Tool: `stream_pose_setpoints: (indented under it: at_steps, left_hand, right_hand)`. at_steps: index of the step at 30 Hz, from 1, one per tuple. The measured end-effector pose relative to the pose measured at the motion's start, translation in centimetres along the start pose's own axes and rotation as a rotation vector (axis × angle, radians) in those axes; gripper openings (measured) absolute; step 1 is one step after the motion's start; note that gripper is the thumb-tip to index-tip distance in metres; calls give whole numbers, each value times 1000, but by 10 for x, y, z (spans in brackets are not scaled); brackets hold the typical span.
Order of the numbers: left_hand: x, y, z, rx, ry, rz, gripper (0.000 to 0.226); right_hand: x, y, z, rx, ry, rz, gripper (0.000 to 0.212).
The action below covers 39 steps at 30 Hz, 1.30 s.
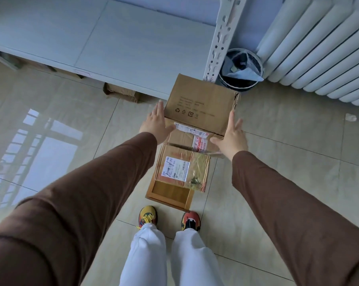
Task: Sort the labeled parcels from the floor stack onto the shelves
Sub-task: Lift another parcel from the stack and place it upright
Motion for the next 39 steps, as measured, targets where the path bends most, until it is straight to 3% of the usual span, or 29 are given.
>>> stream_pose_setpoints:
  at_steps: [3,6,14,25,35,39]
  left_hand:
    - [16,-3,-18,-196,15,14,98]
    - [19,-1,-23,-389,-53,27,78]
    - [-27,18,30,-589,-198,86,48]
    - [-187,87,252,-825,-586,147,24]
    - [-332,194,433,-851,-856,30,25]
    - [-384,237,485,-842,-953,-19,34]
  right_hand:
    - [16,-14,-11,60,-2,-1,121]
    - [19,-15,-15,188,-37,44,116]
    - [-22,42,24,235,-78,117,96]
    - [-141,282,144,388,-176,429,76]
    - [-265,506,179,440,-320,692,75]
    - [-319,576,184,529,-330,793,46]
Point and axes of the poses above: each hand's wrist, its own x-axis towards the middle knuckle, its own z-axis out of the back of the hand, y = z × x, the point moved 6 cm from there along x, towards the middle knuckle, and after that the axes turned 13 degrees about x, right-handed, at the moved point
